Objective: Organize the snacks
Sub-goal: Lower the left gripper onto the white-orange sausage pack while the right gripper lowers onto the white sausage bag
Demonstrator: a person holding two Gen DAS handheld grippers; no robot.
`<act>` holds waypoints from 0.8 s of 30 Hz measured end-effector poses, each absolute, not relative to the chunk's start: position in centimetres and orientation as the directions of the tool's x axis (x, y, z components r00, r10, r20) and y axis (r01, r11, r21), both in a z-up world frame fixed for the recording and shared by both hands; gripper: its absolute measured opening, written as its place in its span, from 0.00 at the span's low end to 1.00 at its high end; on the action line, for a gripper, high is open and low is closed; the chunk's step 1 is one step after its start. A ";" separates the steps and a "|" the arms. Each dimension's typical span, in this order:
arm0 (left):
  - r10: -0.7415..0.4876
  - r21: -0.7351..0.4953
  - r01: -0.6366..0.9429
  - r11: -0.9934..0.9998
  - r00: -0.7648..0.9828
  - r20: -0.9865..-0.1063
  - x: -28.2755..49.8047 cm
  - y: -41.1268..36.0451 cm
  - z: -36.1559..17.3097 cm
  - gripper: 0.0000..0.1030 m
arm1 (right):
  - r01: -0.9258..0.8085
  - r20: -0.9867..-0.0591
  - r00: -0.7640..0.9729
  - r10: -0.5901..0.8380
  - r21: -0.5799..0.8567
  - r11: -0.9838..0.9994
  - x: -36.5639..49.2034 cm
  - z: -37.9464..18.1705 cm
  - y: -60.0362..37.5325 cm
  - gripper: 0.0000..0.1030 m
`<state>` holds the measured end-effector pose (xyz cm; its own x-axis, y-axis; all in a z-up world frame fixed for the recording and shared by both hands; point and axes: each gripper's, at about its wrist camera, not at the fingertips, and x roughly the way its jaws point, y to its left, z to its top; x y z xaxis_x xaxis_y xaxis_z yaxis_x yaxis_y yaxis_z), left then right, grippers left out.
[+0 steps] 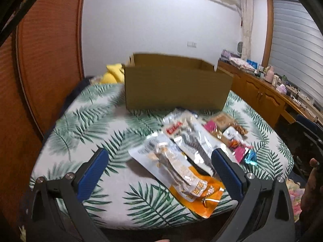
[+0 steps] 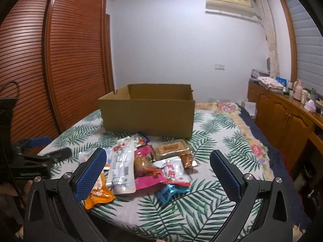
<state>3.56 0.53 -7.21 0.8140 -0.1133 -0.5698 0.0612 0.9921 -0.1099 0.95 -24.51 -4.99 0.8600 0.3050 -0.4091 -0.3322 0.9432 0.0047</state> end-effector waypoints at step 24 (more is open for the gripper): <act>-0.215 -0.212 0.084 0.974 0.652 -0.727 8.7 -0.8 -12.8 0.66 | -0.547 -0.600 0.665 0.445 0.014 0.837 6.6 -9.0 -18.6 0.71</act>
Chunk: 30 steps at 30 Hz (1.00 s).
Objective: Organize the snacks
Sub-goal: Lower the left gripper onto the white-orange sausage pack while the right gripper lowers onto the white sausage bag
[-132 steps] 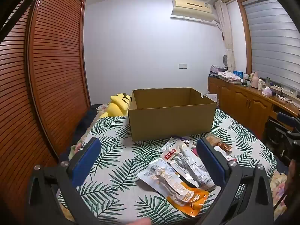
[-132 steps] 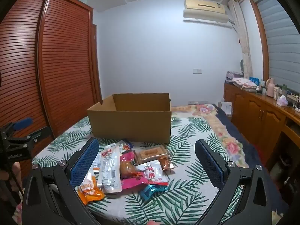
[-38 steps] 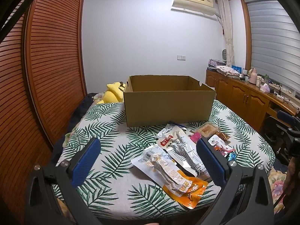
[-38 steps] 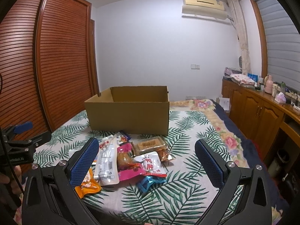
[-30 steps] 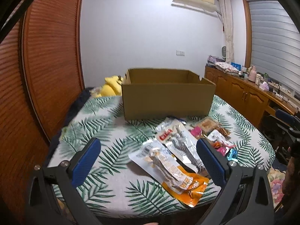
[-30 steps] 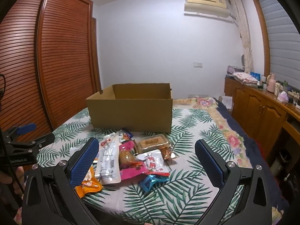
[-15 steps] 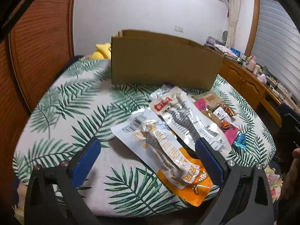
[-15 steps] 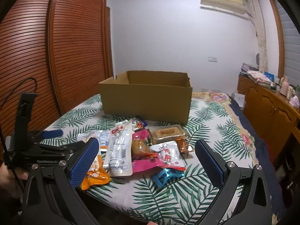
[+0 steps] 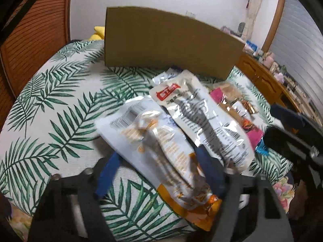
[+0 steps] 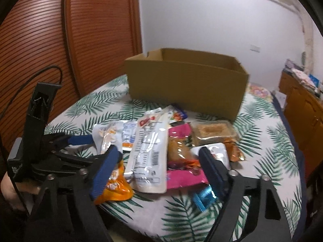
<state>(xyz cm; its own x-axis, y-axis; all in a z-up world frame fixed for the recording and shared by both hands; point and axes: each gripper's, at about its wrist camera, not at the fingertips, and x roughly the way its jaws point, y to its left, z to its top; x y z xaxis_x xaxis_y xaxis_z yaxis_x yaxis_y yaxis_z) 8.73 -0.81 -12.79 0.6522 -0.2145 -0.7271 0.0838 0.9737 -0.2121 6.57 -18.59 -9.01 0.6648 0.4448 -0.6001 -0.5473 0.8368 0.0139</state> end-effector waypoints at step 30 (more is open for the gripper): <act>-0.274 -0.222 0.162 0.962 0.630 -0.726 11.4 4.0 -12.7 0.44 | -0.642 -0.775 0.523 0.354 -0.084 0.762 14.7 -13.2 -13.4 0.66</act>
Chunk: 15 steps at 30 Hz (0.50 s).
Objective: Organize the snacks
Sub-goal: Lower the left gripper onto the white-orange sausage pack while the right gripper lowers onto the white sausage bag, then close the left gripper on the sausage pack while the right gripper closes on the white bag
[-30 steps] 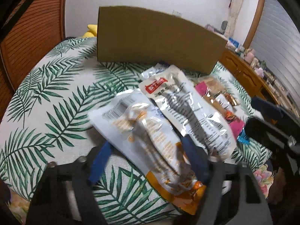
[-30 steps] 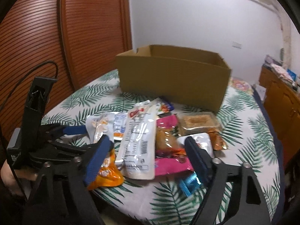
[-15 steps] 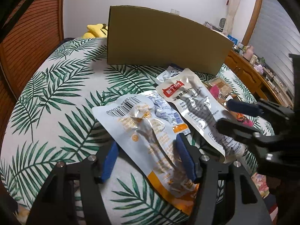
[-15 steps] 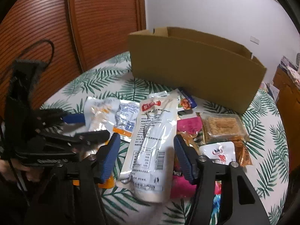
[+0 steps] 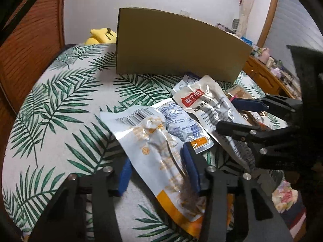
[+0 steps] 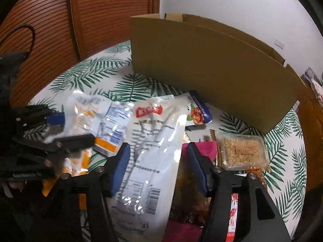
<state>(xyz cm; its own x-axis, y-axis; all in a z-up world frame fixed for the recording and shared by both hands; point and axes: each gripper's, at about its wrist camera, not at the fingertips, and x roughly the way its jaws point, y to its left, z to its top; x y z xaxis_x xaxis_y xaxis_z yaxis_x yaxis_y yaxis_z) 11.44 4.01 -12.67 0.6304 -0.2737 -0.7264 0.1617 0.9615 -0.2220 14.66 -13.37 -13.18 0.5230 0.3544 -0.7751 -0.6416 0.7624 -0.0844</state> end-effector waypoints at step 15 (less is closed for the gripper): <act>-0.347 -0.321 0.162 0.933 0.642 -0.684 11.6 8.9 -12.8 0.32 | -0.656 -0.812 0.513 0.277 -0.162 0.737 15.4 -13.8 -10.7 0.49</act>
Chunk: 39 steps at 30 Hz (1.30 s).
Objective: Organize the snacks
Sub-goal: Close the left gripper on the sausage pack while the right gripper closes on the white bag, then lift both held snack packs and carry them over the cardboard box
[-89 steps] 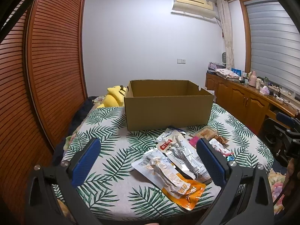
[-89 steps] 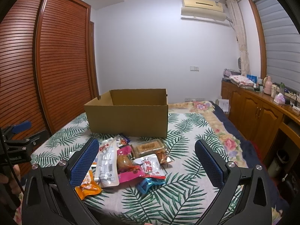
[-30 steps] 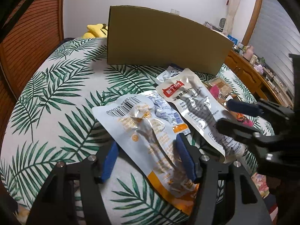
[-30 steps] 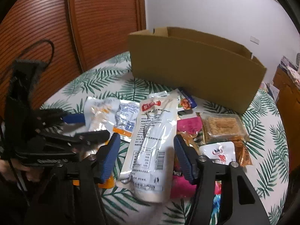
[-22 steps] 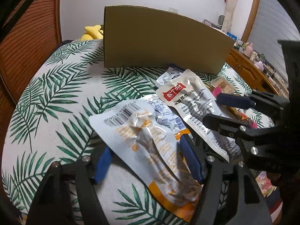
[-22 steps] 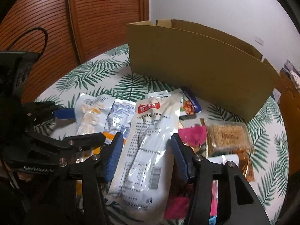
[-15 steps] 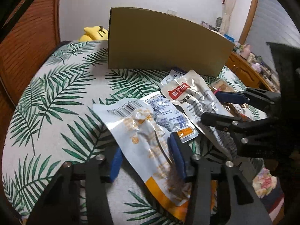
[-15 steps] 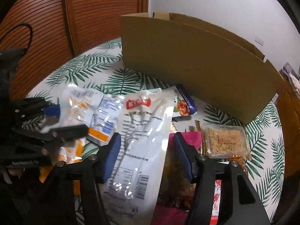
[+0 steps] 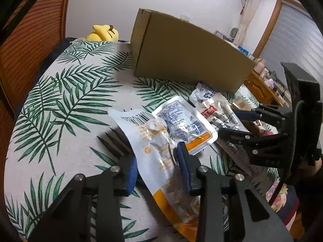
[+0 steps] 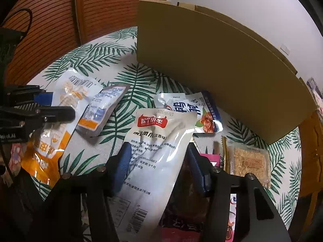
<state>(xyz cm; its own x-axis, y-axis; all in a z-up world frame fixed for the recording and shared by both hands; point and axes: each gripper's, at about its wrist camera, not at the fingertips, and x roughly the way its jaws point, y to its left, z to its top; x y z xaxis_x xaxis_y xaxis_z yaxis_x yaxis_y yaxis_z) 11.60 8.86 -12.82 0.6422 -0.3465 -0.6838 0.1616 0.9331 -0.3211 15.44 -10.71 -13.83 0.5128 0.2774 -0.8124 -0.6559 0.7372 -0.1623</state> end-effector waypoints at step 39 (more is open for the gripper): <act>-0.287 -0.269 0.165 0.949 0.809 -0.514 10.8 9.5 -8.7 0.18 | -0.589 -0.593 0.683 0.427 -0.102 0.801 12.3 -9.1 -14.5 0.44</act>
